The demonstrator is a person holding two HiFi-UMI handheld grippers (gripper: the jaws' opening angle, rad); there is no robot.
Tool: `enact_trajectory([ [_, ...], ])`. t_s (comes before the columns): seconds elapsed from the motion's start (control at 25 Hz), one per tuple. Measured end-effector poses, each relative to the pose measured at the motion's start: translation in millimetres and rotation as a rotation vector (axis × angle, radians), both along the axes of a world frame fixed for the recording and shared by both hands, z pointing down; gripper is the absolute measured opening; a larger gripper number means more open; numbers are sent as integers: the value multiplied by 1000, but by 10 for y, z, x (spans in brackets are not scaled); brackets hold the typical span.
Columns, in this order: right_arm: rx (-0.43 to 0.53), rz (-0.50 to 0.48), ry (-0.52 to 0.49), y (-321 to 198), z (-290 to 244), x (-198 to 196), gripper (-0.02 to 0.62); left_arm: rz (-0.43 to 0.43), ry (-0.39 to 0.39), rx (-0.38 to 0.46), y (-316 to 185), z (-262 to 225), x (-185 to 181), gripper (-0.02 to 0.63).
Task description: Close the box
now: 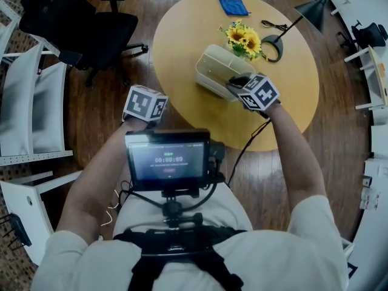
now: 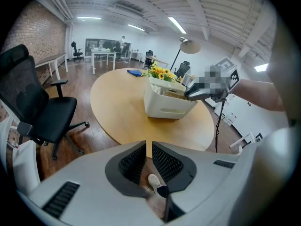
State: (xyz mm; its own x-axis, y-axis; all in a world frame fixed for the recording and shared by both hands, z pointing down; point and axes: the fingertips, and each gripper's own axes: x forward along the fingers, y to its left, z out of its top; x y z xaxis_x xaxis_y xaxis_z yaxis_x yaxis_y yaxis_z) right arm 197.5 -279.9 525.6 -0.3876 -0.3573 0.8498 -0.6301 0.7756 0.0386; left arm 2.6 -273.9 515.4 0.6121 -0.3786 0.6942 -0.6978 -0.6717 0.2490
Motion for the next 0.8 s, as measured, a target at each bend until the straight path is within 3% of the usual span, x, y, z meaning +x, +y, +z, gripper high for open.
enact_trajectory([
  [0.16, 54, 60, -1, -31, -75, 120, 77, 18, 2, 0, 15, 2, 49, 38],
  [0.44, 149, 297, -25, 103, -216, 495, 77, 79, -2, 20, 5, 3, 128, 37],
  [0.8, 205, 707, -51, 1533, -264, 296, 77, 214, 13, 57, 616, 39, -358, 37],
])
